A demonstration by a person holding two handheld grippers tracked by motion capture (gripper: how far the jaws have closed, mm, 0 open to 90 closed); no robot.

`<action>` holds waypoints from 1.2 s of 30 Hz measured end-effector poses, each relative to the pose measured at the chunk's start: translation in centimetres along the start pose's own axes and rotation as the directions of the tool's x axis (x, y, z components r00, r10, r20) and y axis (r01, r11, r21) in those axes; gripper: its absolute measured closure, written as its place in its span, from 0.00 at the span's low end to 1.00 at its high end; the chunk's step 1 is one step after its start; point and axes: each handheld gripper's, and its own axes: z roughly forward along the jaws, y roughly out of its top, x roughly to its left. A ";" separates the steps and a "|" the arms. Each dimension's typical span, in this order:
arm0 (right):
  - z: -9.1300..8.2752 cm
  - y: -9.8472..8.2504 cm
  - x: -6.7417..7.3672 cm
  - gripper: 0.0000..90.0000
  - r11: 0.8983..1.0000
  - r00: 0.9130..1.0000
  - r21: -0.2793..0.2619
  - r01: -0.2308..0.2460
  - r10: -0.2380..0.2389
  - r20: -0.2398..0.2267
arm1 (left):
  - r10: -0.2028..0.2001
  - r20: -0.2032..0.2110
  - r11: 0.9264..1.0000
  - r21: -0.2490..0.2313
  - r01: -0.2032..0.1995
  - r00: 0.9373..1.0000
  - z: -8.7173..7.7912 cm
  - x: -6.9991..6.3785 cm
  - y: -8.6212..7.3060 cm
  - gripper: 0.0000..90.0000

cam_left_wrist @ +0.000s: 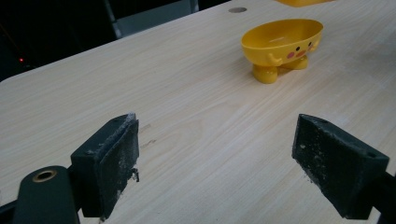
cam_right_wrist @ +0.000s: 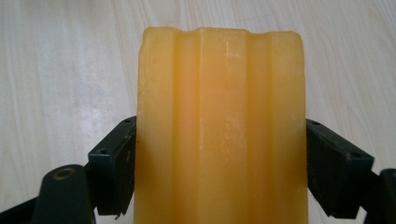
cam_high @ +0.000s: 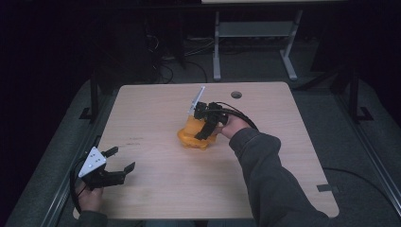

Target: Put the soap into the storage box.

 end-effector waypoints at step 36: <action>4.4 1.5 -1.0 0.23 0.995 0.996 0.067 0.074 -0.071 -0.058 | -0.009 -0.001 1.000 -0.009 0.009 1.000 -0.1 0.1 0.0 0.15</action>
